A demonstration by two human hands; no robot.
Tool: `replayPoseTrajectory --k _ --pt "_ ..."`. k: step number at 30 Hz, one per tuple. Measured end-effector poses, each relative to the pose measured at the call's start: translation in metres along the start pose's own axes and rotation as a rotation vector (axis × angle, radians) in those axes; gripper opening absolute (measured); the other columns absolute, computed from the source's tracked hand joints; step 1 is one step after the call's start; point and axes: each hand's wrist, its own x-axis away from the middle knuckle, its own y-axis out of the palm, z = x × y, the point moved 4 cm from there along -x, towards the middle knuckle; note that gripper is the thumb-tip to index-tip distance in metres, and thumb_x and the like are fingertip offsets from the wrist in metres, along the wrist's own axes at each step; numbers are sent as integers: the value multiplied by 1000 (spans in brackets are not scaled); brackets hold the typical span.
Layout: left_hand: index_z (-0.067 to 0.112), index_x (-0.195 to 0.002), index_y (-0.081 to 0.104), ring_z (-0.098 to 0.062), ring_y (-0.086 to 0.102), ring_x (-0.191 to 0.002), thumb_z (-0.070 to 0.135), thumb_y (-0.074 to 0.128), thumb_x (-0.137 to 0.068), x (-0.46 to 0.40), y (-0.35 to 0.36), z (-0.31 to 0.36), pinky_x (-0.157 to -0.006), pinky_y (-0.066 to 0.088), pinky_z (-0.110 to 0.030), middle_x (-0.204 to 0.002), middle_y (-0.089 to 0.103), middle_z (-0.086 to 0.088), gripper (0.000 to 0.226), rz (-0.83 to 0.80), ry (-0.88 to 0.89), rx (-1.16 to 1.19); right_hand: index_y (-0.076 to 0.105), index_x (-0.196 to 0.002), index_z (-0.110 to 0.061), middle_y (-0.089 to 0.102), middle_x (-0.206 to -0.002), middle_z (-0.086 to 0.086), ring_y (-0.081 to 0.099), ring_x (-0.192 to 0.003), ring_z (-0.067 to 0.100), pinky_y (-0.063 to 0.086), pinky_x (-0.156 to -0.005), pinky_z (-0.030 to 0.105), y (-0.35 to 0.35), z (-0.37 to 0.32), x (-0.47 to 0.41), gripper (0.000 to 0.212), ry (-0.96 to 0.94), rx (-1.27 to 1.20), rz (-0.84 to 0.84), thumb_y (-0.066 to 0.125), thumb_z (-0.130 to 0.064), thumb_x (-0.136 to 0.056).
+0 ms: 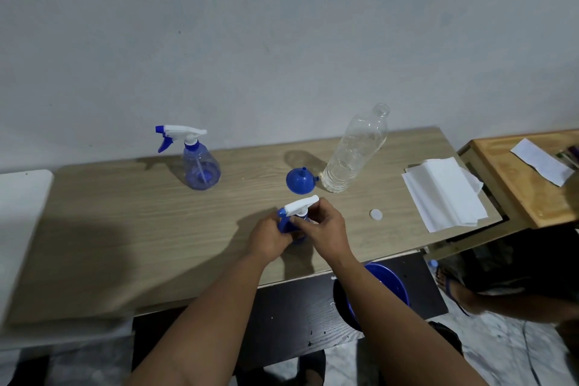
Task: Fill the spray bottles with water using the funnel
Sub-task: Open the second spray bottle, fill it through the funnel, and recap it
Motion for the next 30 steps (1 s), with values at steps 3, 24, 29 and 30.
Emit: replayPoseTrajectory --k 3,24,29,30 --pt "17 -104 74 -26 71 -89 21 74 -78 1 0 1 -72 53 -32 -92 76 -5 26 13 -3 9 62 -94 -15 75 -90 5 72 -82 11 58 -70 24 3 0 3 34 46 -18 81 91 -10 -76" --pt "21 -98 73 -21 70 -83 37 82 -75 3 -3 5 -69 50 -29 -80 70 5 29 3 9 -6 76 -113 -13 77 -108 8 74 -104 23 58 -89 28 2 6 -1 24 -34 -47 -72 76 -5 -90" --pt "22 -102 72 -21 69 -82 32 81 -77 4 -2 4 -70 51 -31 -84 71 5 29 15 43 22 75 -104 -11 78 -97 7 74 -94 22 59 -77 24 7 6 -5 19 -7 -42 -15 80 -6 -87" --pt "18 -103 72 -21 67 -82 27 79 -78 4 -2 4 -69 46 -29 -83 68 4 27 12 40 13 75 -103 -11 78 -95 7 74 -91 22 59 -75 24 8 7 -5 18 -1 -40 -15 81 -7 -87"
